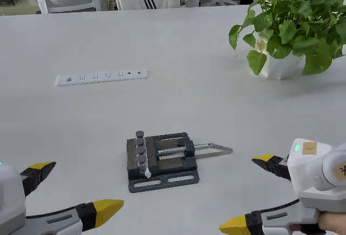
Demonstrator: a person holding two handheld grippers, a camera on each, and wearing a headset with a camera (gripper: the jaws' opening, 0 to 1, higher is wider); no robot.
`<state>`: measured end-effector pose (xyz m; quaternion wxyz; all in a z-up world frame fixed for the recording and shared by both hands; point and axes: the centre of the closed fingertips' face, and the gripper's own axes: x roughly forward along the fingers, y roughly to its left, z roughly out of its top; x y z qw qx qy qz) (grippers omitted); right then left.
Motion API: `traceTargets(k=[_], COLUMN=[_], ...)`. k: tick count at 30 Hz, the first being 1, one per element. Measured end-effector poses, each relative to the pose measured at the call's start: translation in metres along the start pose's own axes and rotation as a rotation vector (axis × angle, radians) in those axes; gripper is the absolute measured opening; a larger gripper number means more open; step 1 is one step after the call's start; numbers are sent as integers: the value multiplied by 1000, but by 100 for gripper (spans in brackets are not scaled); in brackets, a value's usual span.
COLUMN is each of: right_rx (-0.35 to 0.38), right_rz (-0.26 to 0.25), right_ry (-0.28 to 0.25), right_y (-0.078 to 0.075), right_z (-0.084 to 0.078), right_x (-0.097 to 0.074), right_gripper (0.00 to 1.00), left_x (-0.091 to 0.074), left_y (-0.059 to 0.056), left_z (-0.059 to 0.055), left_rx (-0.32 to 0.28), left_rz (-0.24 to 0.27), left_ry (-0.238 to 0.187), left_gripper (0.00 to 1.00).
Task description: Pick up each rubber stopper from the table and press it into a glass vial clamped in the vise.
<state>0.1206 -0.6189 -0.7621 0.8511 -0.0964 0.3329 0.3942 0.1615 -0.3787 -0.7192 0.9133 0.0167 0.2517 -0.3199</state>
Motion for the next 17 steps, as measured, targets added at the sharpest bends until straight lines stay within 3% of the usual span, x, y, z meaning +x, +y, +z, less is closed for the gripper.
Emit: traceTargets(k=[6, 11, 17], right_rx=[-13, -25, -26], right_rz=[-21, -33, -41], right_ry=[-10, -20, -39], right_y=[-8, -11, -7], right_z=[0, 2, 7], right_x=[-7, -12, -18], right_gripper=[99, 99, 99], left_x=[-6, -9, -11], left_y=[0, -7, -9], left_z=[-6, -5, -4], left_rx=[7, -4, 6], left_rz=[0, 1, -5], left_ry=[12, 1, -3], left_gripper=[99, 99, 99])
